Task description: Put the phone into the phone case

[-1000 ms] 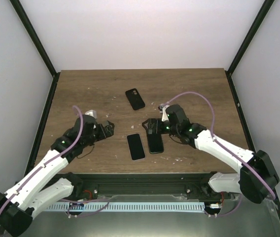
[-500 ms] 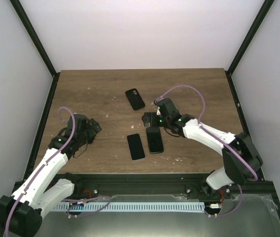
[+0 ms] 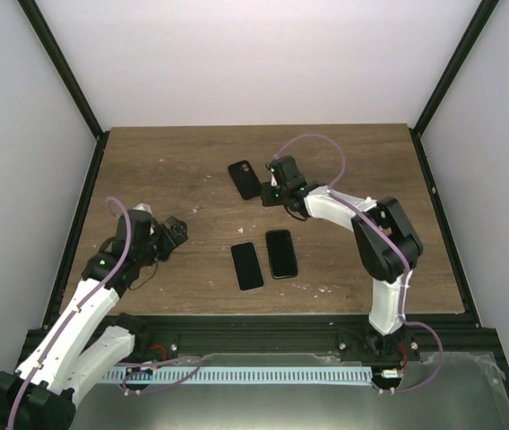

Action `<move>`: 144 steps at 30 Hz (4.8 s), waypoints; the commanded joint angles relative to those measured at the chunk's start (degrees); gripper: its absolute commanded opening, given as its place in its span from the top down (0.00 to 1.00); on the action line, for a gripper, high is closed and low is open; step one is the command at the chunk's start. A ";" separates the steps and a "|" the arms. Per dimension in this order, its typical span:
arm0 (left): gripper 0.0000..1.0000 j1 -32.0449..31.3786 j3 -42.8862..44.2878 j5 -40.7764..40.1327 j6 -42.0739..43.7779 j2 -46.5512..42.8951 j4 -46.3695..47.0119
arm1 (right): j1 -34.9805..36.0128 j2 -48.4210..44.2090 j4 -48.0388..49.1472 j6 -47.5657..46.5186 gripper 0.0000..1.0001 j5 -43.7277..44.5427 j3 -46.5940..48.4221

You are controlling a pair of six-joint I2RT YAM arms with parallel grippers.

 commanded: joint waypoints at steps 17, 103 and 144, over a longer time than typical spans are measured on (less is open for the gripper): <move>0.00 0.30 0.50 9.50 7.86 -3.91 0.41 | -3.00 22.25 -8.44 -6.85 0.64 -2.09 25.52; 0.00 1.58 18.13 1.90 76.31 12.67 -10.20 | 24.72 -44.03 0.07 21.63 0.00 -0.36 -24.59; 0.02 10.57 18.08 -10.49 115.08 48.79 -10.28 | 24.68 -66.44 -4.74 16.12 0.00 3.74 -27.55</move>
